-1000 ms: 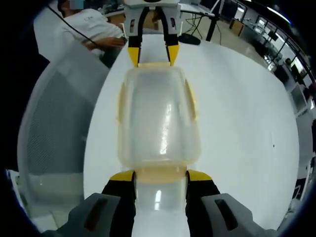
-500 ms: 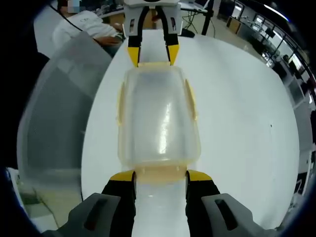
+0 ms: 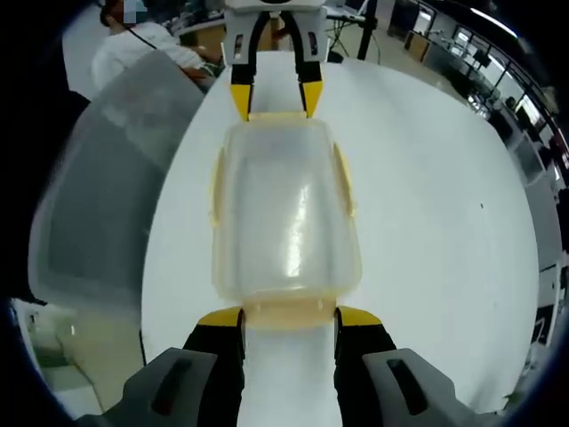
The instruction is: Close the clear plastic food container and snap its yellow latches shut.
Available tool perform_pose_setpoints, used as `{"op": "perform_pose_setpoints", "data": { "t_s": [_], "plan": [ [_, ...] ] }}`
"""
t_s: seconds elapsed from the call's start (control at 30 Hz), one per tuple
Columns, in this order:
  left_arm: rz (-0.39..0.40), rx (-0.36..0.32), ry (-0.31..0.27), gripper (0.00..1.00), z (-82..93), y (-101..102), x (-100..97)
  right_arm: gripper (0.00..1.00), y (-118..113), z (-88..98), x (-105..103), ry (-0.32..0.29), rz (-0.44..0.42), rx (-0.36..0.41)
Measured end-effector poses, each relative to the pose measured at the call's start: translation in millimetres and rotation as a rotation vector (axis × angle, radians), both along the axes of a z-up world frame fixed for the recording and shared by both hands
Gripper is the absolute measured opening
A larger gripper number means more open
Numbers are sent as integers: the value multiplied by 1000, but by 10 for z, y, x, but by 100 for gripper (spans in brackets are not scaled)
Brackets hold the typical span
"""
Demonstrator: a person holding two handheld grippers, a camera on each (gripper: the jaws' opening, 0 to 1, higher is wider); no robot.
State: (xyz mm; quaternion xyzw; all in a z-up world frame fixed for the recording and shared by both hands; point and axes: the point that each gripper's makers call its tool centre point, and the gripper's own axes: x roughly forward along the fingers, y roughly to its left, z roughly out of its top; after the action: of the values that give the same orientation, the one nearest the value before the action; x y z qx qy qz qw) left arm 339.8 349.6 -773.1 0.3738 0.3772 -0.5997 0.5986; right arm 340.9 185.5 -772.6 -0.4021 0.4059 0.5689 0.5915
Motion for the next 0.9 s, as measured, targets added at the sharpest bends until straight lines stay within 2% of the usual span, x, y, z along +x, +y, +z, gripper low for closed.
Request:
{"op": "perform_pose_setpoints", "data": {
  "t_s": [0.9],
  "plan": [
    [-17, 29, 1, 38, -83, 12, -26, 38, 27, -71, -87, -8, -3, 31]
  ]
}}
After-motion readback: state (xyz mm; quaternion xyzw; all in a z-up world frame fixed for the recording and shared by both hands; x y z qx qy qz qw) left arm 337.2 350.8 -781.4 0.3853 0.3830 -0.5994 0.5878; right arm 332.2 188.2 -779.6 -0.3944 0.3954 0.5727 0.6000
